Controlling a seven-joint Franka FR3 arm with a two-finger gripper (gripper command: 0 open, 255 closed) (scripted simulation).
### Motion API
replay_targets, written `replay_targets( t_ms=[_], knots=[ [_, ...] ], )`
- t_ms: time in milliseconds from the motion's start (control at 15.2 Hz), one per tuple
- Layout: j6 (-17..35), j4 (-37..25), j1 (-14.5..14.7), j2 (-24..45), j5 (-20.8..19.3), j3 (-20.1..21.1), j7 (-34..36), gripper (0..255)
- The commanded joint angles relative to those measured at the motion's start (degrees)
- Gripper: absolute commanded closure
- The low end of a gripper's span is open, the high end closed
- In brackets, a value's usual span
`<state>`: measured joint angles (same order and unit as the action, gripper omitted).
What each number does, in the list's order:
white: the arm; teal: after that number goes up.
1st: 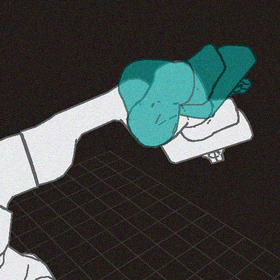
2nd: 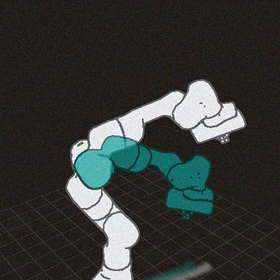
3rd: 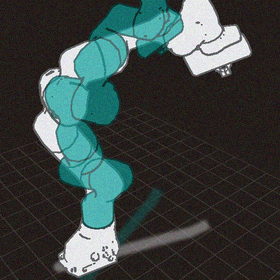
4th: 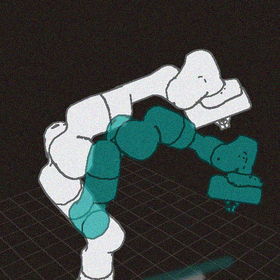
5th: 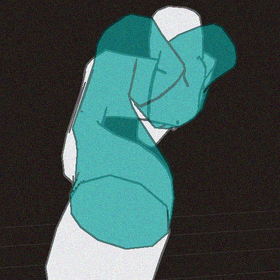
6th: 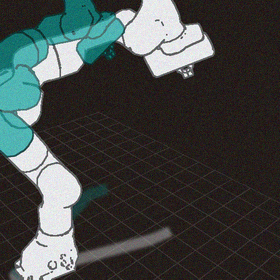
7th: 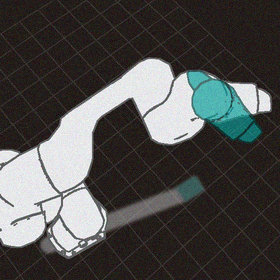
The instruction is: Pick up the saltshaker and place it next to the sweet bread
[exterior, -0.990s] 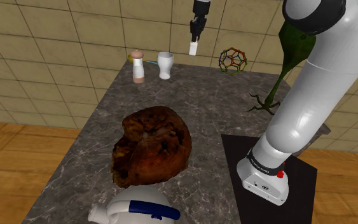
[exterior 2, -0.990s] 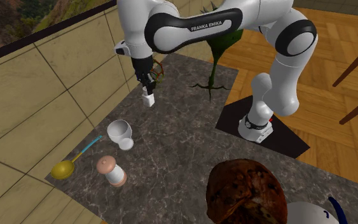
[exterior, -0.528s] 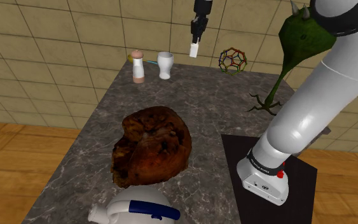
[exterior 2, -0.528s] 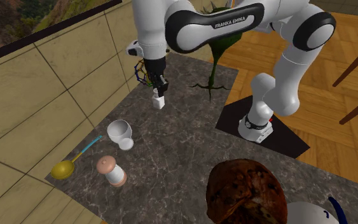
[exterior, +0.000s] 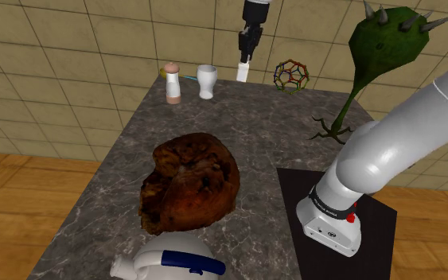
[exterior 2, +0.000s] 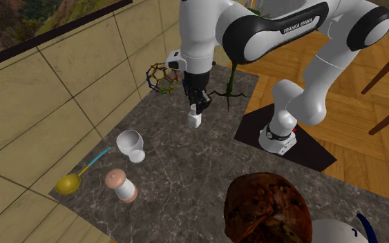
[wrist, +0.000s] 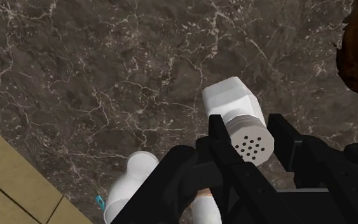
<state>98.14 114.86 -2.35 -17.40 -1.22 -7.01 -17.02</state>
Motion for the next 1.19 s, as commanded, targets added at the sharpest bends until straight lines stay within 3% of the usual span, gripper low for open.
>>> replay_targets(
  t_ms=[0, 528, 1122],
  knots=[
    [-0.07, 3.82, 0.61, -3.87, 0.02, 1.45, 2.16, 255],
    [-2.05, 13.64, 3.60, -15.71, 2.63, 8.25, 11.09, 255],
    [-5.49, 19.70, 8.03, -25.77, 8.68, 17.09, 21.76, 255]
  ],
)
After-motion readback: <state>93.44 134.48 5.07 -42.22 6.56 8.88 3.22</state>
